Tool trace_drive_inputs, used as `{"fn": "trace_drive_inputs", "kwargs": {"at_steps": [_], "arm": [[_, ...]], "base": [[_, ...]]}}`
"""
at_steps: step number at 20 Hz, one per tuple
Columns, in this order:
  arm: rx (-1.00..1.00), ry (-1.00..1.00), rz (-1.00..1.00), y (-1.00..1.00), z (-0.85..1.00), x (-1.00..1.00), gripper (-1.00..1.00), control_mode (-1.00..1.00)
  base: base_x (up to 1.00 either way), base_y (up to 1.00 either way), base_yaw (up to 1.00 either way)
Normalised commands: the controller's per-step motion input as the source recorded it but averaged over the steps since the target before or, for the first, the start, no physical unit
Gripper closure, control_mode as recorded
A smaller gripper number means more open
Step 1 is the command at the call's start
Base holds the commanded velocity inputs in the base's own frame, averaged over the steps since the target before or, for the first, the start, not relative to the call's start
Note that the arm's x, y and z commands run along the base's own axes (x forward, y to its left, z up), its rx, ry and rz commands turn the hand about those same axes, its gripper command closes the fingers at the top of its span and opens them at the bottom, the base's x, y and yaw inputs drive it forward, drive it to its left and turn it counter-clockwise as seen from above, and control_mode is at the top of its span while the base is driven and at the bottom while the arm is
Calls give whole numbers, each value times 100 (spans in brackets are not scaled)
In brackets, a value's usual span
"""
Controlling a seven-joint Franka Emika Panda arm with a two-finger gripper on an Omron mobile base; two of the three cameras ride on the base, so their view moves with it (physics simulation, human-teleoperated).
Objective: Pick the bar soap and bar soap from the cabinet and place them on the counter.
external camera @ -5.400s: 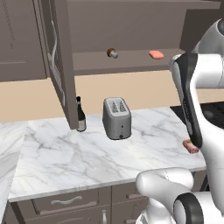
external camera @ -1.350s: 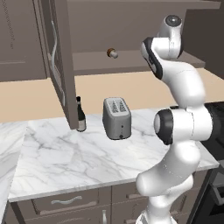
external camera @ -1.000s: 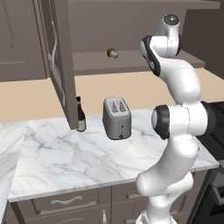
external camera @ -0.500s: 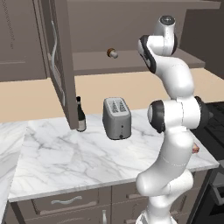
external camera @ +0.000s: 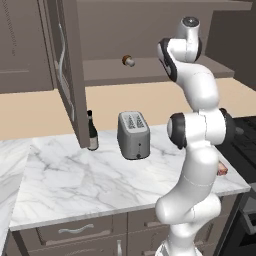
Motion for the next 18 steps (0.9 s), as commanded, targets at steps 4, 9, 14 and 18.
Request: {"fn": "trace_drive_inputs", "kwargs": {"at_steps": [4,9,14,18], "arm": [[3,3,0,0,-26,5,100,-100],[1,7,0,0,-22,0,100,-100],[0,3,0,-15,-31,-13,100,-100],[0,-1,0,-19,-50,-35,100,-100]], "base": [[0,0,0],[0,0,0],[0,0,0],[0,0,0]]}}
